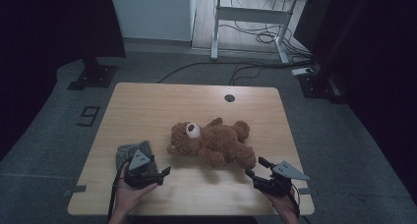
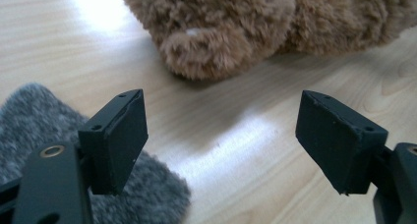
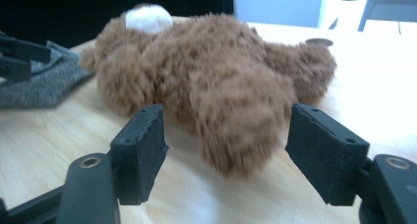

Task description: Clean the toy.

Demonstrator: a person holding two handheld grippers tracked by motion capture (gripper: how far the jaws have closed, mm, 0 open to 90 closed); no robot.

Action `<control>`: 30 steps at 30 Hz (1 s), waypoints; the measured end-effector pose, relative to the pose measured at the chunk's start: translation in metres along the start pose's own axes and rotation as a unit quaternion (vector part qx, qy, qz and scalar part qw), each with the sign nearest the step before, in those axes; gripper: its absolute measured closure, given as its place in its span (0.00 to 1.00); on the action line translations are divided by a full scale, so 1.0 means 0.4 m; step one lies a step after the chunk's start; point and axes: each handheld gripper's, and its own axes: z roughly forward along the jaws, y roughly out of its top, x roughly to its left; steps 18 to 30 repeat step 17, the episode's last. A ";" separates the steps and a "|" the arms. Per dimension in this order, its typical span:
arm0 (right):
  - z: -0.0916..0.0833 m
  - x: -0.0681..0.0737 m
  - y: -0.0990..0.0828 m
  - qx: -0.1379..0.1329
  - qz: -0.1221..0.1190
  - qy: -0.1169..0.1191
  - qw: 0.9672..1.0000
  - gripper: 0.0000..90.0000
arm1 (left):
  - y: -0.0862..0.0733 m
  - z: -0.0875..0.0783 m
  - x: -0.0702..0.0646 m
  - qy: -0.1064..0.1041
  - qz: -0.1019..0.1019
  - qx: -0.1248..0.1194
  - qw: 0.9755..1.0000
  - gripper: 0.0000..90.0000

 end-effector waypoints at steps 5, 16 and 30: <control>-0.025 -0.004 -0.032 0.006 -0.003 -0.011 1.000 0.32 | -0.013 -0.002 0.004 -0.005 -0.002 0.006 1.000 0.22; -0.018 0.002 -0.046 0.017 -0.007 0.003 1.000 0.29 | -0.018 -0.028 0.000 -0.004 -0.007 -0.004 1.000 0.22; -0.019 0.002 -0.045 0.018 -0.007 0.004 1.000 0.29 | -0.017 -0.030 -0.001 -0.004 -0.007 -0.004 1.000 0.22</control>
